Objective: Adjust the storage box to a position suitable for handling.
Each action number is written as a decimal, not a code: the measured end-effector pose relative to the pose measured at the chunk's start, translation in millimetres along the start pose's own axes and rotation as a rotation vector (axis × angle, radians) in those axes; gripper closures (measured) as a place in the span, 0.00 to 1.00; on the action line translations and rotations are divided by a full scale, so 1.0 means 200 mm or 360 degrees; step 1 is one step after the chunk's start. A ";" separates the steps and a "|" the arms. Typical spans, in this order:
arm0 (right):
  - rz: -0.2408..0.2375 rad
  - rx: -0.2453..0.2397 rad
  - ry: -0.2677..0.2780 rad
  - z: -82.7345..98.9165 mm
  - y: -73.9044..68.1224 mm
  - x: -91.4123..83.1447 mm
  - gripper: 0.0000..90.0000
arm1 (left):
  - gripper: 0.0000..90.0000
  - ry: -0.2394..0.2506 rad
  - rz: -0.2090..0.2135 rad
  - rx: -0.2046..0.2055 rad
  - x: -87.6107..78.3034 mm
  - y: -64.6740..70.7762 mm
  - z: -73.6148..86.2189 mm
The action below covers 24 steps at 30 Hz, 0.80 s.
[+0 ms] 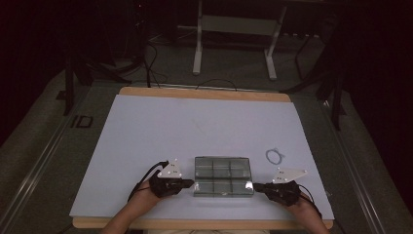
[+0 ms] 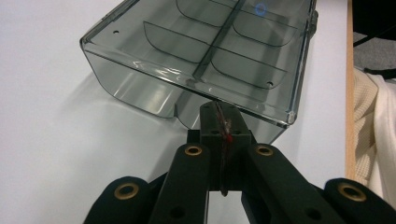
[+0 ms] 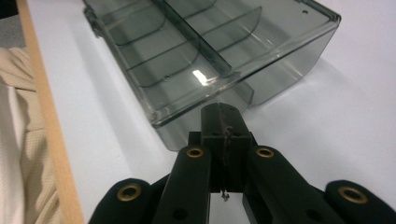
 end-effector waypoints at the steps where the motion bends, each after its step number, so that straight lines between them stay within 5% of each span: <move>1: -0.0003 -0.0004 0.0006 0.00 0.00 -0.01 1.00 | 1.00 0.0001 0.0000 -0.0005 0.00 0.00 0.00; 15: -0.0003 -0.0032 0.0071 -0.06 -0.01 -0.03 0.92 | 1.00 0.0044 0.0014 -0.0006 0.00 0.01 -0.04; 24: 0.0064 -0.0029 0.0118 -0.10 0.02 -0.03 0.78 | 0.74 0.0115 -0.0070 -0.0043 -0.03 -0.04 -0.07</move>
Point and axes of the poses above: each handheld gripper's, and its own axes: x roughly forward along the jaws, z roughly out of its underside, y roughly to its right, the point moved 3 cm from there along x, roughly forward along the jaws, and after that the axes turned 6 degrees about z, right-handed, at the moved point
